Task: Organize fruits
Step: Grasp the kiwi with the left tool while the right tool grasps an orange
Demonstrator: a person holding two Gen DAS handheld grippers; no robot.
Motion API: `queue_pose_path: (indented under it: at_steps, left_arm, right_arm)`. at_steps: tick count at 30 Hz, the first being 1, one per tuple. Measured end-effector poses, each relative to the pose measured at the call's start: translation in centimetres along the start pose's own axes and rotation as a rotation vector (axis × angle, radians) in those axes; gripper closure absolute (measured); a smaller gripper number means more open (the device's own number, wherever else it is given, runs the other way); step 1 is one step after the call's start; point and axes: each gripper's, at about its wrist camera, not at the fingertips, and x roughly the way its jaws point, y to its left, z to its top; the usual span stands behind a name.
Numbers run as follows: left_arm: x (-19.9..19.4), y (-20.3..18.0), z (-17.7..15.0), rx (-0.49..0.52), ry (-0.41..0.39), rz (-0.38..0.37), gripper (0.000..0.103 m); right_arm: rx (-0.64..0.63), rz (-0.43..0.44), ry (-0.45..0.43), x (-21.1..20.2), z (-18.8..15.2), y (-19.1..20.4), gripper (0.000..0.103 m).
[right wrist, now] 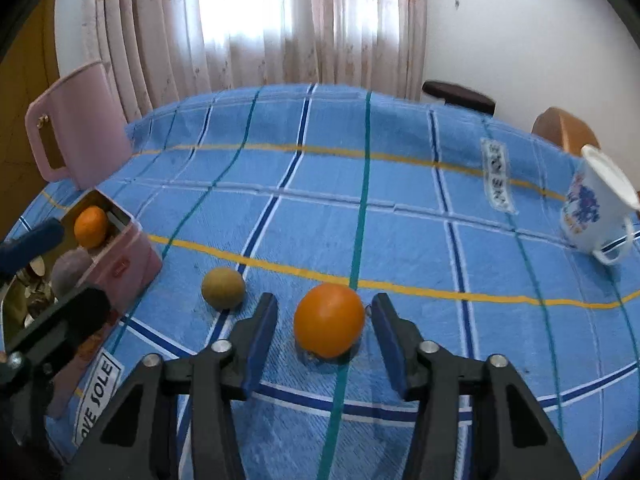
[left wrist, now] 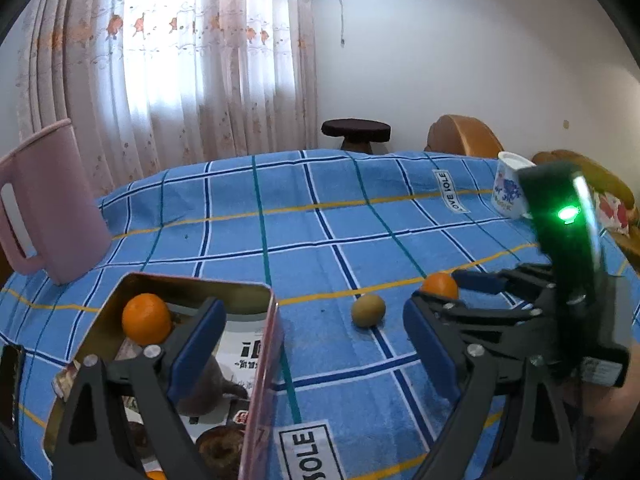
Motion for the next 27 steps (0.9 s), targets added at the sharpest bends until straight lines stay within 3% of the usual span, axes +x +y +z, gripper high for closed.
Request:
queue_pose_path:
  at_steps: [2,6,12,16,21,24,27]
  left_arm:
    - [0.2,-0.4,0.1,0.022,0.012,0.002,0.01]
    - [0.9,-1.1,0.1,0.019,0.033,-0.01,0.011]
    - [3.4,-3.6,0.6,0.064,0.093,-0.048,0.016]
    - [6.6,-4.3,0.8,0.065,0.171,-0.047,0.031]
    - [7.9,-4.6,1.0,0.074,0.21,-0.031,0.037]
    - [8.5,-5.2,0.8,0.088,0.24,-0.05,0.053]
    - [9.0,-6.1,0.6,0.127,0.265,-0.046,0.052]
  right_arm:
    - [0.019,0.007,0.027,0.7,-0.1,-0.4,0.065]
    - [0.04,0.031,0.006,0.1,-0.5,-1.2,0.065]
    - [0.075,-0.025,-0.031,-1.0,-0.9,-3.3,0.065]
    - [0.111,-0.01,-0.055,-1.6,-1.1,-4.5,0.065]
    - [0.086,-0.015,-0.076,-1.9,-1.0,-3.9,0.065]
    - [0.078,-0.012,-0.084,-2.0,-0.9,-3.8,0.065]
    - [0.088,-0.007,-0.093,-2.2,-1.0,-4.0,0.065]
